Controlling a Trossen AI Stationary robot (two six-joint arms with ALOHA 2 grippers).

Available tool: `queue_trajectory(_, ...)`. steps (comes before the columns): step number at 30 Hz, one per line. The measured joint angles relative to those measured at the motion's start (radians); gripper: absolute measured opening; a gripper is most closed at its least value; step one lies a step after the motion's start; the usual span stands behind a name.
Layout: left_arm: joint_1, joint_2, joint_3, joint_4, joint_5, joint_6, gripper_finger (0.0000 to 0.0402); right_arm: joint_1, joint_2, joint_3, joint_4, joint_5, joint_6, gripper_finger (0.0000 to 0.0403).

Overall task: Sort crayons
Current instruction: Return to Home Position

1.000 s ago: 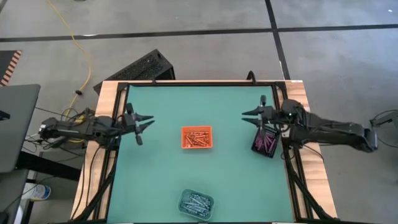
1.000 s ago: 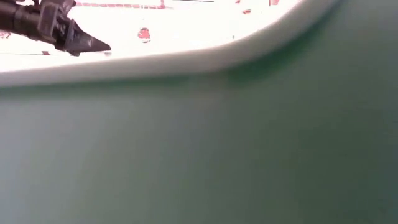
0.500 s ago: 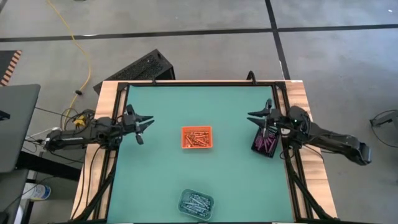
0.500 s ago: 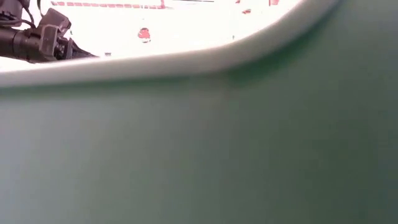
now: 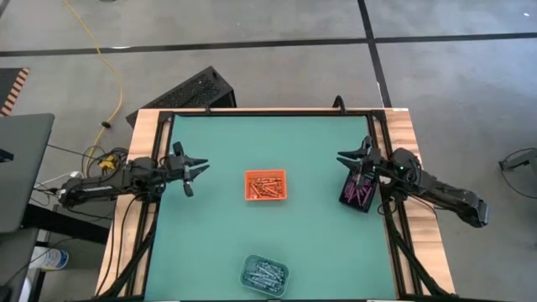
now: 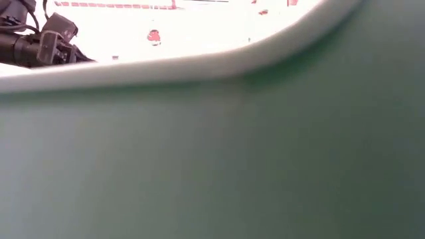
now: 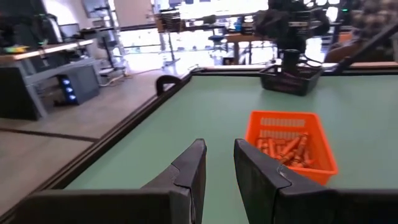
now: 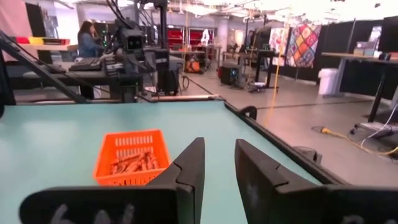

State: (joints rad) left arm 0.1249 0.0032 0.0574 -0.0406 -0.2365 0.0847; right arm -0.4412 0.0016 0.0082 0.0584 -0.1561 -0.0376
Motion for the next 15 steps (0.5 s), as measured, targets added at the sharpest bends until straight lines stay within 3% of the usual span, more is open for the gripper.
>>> queue_trajectory(4,0.000,0.000,0.000,-0.001,0.015,-0.004,0.0073,0.000,0.003,0.000,-0.007,0.001,0.022,0.0098)
queue_trajectory(15,0.000,0.001,0.001,-0.051,0.015,-0.037,0.0073,0.000,0.004,-0.001,-0.010,0.000,0.304,0.0098)
